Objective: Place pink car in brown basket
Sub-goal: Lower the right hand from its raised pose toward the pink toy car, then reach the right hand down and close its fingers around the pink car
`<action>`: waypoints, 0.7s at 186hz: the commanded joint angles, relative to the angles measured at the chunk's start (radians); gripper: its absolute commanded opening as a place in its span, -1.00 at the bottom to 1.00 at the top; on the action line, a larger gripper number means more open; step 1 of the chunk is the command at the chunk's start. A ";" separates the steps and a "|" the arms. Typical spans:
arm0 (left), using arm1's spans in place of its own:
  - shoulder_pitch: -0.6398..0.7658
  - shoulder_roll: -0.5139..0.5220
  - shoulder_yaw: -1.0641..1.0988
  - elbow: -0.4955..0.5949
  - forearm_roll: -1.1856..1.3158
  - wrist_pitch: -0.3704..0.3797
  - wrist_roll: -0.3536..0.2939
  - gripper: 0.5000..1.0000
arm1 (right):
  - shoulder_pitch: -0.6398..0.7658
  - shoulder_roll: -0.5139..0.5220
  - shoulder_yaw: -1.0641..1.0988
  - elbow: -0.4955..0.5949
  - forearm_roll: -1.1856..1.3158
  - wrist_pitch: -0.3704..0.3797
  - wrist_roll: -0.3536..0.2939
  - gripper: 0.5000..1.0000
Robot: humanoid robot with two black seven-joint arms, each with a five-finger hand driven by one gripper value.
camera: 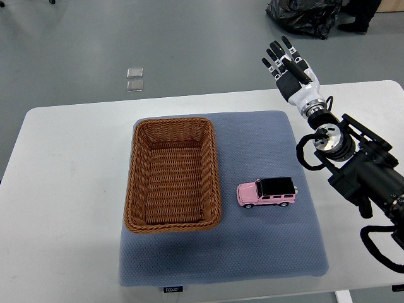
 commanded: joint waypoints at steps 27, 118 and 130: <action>-0.002 0.000 -0.001 0.000 0.000 0.000 0.000 1.00 | 0.002 -0.014 -0.002 0.031 -0.005 0.003 -0.001 0.64; -0.003 0.000 -0.001 0.000 0.000 -0.003 0.000 1.00 | 0.115 -0.221 -0.326 0.209 -0.363 0.064 -0.069 0.64; -0.003 0.000 -0.001 0.000 0.000 -0.005 0.000 1.00 | 0.152 -0.296 -0.436 0.309 -0.476 0.064 -0.078 0.64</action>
